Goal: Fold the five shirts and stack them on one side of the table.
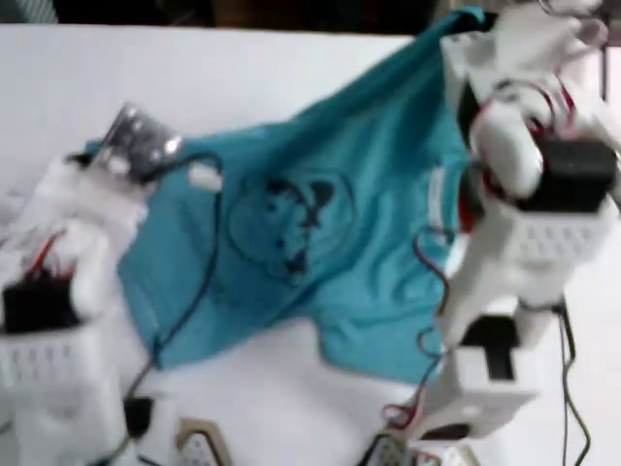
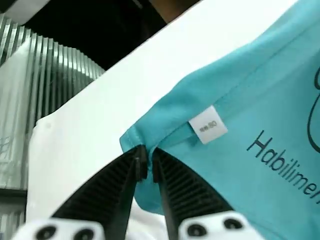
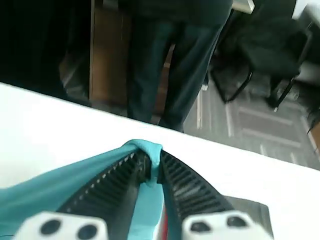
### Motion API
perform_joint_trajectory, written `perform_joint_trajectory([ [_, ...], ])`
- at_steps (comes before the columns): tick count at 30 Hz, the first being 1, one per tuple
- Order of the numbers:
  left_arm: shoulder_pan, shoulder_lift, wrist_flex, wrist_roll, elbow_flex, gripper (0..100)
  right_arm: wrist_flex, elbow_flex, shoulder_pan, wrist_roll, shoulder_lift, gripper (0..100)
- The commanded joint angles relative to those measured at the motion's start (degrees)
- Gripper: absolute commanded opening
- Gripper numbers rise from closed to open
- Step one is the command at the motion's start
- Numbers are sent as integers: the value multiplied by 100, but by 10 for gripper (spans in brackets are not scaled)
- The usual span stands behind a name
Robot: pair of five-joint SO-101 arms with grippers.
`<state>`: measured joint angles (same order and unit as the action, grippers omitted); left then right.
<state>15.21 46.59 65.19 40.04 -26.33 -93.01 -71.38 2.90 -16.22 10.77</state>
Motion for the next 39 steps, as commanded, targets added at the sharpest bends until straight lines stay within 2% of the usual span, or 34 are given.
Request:
perform_joint_trajectory([
  [1, -79, -1152, -466, 264, 497, 25, 295, -123, -31, -35, 400, 20],
  [8, -62, -3780, -369, 378, 2941, 25, 857, -123, -57, -35, 1103, 20],
  [20, -273, -7684, 1301, 396, 7978, 25, 1569, -123, -75, -35, 2009, 20],
  [25, -343, -8844, 1916, 747, 9859, 25, 1930, -123, -136, -9, 2044, 20],
  [31, -343, -9626, 2470, 501, 10967, 25, 2018, -79, -119, 9, 2167, 20],
  [34, -352, -9837, 2585, -9, 11037, 25, 1921, -70, -119, 9, 2404, 20],
  [39, -343, -10127, 3209, -26, 11002, 25, 1393, -97, -119, 9, 2624, 20],
])
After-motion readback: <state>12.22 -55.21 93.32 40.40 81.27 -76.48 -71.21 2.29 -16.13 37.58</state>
